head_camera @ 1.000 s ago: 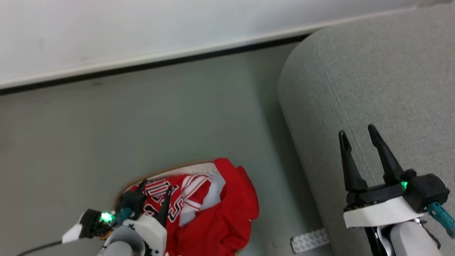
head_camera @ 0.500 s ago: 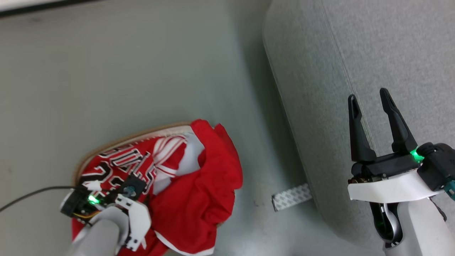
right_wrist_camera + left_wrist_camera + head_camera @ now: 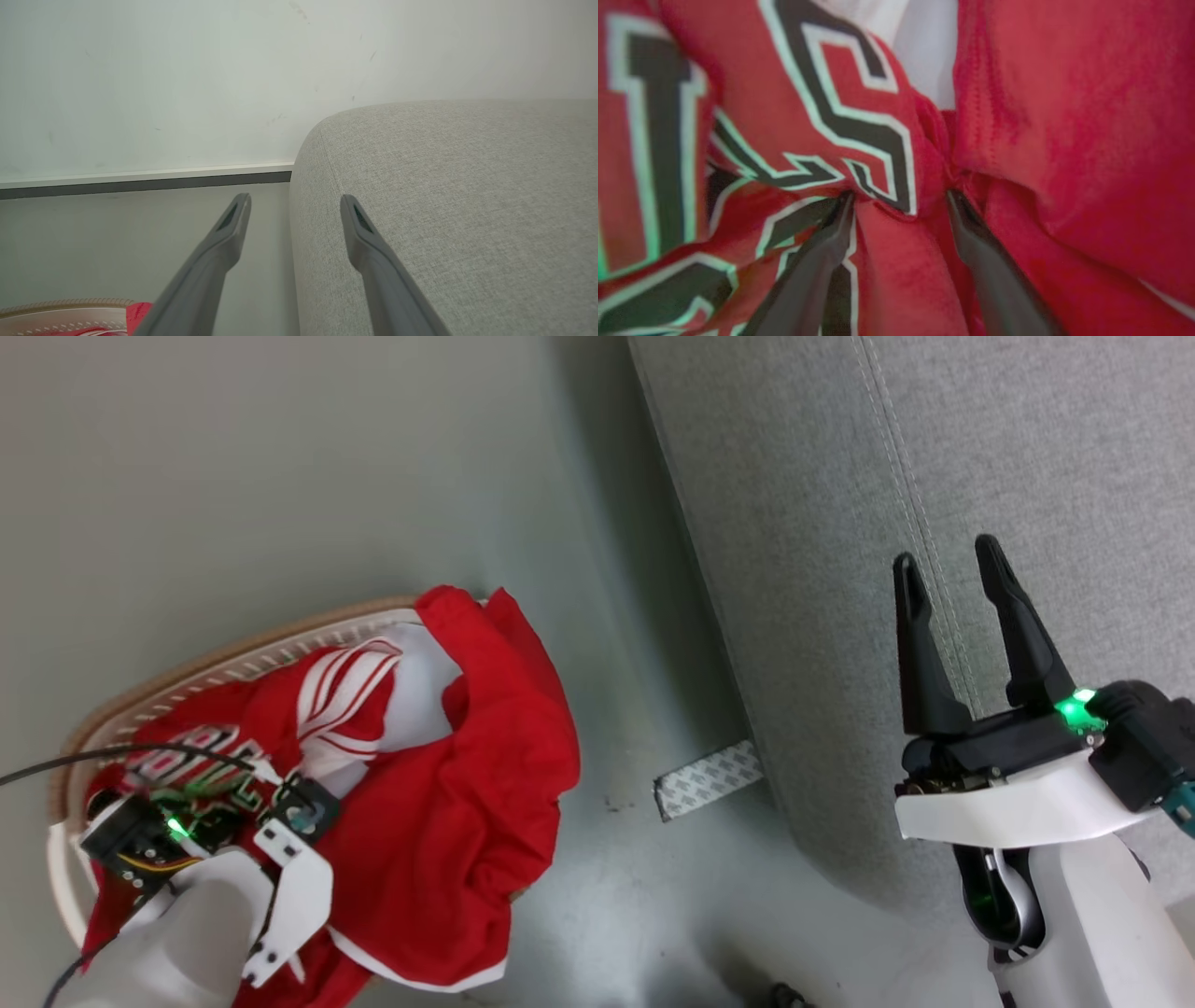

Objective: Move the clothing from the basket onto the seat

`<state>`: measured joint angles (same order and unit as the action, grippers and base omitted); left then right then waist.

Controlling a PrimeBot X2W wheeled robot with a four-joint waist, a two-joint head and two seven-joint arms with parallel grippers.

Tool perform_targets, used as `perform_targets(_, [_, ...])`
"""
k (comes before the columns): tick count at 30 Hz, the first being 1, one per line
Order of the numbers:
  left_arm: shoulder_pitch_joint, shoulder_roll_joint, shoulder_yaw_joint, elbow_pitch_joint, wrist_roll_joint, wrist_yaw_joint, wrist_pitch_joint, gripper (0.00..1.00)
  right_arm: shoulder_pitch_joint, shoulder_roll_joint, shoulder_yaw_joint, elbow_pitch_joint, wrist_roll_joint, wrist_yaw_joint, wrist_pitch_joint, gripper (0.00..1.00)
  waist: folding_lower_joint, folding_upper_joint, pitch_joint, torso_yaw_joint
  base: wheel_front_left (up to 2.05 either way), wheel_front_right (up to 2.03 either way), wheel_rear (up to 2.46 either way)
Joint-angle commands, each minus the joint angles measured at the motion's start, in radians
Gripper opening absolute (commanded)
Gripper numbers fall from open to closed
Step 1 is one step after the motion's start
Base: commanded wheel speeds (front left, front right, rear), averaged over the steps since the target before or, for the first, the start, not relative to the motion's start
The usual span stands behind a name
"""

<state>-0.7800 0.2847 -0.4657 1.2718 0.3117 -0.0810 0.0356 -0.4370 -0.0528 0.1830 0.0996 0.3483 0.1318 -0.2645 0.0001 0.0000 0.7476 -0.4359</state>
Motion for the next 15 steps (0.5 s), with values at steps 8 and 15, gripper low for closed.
perform_targets(8, [-0.019, 0.017, -0.066, 0.013, 0.020, -0.036, 0.041, 0.00, -0.019, 0.003, 0.004, 0.006, 0.022, -0.002, 0.000, 1.00, -0.0001, 0.0000, 0.039, -0.032, 0.00, 0.00, 0.00])
perform_targets(15, [0.007, -0.025, -0.052, 0.014, -0.019, -0.024, 0.004, 0.00, -0.011, 0.003, -0.003, 0.021, 0.008, -0.002, 0.000, 1.00, -0.0001, 0.0000, -0.023, -0.003, 0.00, 0.00, 0.00])
